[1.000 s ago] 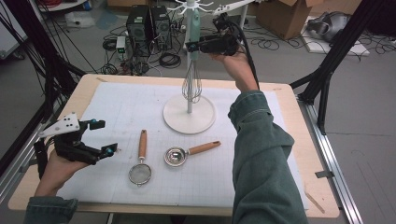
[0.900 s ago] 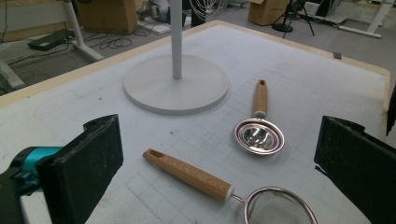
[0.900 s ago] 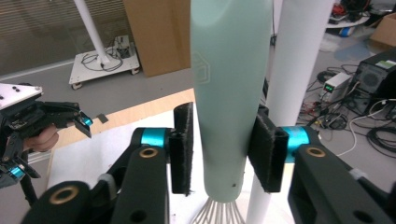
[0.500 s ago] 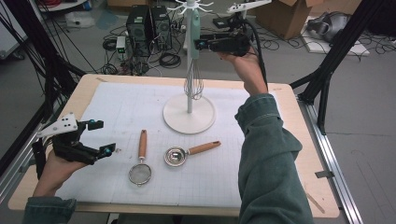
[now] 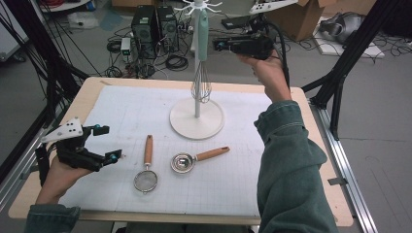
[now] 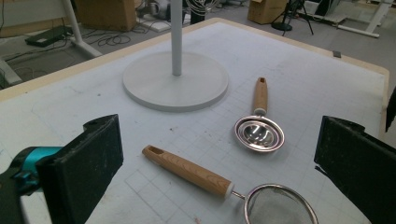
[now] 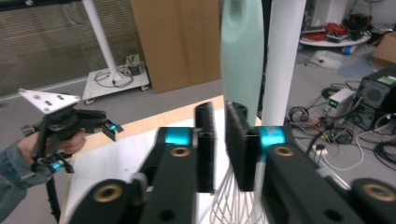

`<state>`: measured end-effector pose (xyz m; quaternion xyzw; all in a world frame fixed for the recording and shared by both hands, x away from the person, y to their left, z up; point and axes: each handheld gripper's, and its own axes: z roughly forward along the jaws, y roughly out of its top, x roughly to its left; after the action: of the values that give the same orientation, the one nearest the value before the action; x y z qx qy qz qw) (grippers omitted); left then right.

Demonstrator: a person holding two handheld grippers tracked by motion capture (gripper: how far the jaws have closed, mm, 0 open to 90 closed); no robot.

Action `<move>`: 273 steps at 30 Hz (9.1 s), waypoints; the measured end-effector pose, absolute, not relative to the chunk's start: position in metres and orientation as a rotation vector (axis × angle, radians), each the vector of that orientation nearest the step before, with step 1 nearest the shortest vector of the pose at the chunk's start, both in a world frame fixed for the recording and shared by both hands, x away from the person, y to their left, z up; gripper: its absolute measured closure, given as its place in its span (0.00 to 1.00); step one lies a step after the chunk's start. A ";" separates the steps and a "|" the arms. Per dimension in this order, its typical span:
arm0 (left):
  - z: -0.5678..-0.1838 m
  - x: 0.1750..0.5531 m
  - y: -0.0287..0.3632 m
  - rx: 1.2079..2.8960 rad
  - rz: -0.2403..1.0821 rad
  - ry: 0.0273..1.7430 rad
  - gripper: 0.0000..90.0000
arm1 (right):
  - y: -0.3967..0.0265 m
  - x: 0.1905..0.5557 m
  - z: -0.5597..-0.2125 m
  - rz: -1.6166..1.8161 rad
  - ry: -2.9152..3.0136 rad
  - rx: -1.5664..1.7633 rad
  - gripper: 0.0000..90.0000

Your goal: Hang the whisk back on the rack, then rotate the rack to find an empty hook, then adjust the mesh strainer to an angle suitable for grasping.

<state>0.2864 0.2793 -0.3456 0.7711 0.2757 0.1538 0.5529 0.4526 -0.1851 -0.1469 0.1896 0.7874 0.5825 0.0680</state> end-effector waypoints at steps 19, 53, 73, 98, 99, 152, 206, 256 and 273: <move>-0.347 0.287 0.277 1.834 0.356 0.653 0.02 | -0.184 0.446 -0.102 1.764 2.314 0.526 1.00; -0.345 0.286 0.276 1.824 0.350 0.641 0.02 | -0.163 0.462 -0.103 1.757 2.269 0.593 1.00; -0.345 0.284 0.277 1.822 0.347 0.643 0.02 | -0.136 0.450 -0.102 1.679 2.223 0.605 1.00; -0.344 0.284 0.277 1.826 0.349 0.641 0.02 | -0.158 0.436 -0.106 1.697 2.191 0.595 1.00; -0.344 0.284 0.277 1.826 0.350 0.641 0.02 | -0.160 0.436 -0.106 1.700 2.187 0.597 1.00; -0.344 0.285 0.283 1.818 0.353 0.649 0.02 | -0.163 0.426 -0.121 1.790 2.182 0.612 0.70; -0.386 0.299 0.238 1.912 0.259 0.699 0.63 | -0.247 0.293 -0.336 1.654 2.295 0.760 0.31; -0.442 0.359 0.219 1.997 0.281 1.006 0.99 | -0.267 0.279 -0.364 1.615 2.302 0.801 0.31; -0.445 0.361 0.207 2.029 0.236 0.962 0.99 | -0.268 0.278 -0.367 1.608 2.312 0.806 0.31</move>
<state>0.3613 0.2068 -0.4453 0.8123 0.3850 0.0944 0.4279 0.2783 -0.2678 -0.3666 0.2737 0.7849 0.5457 0.1060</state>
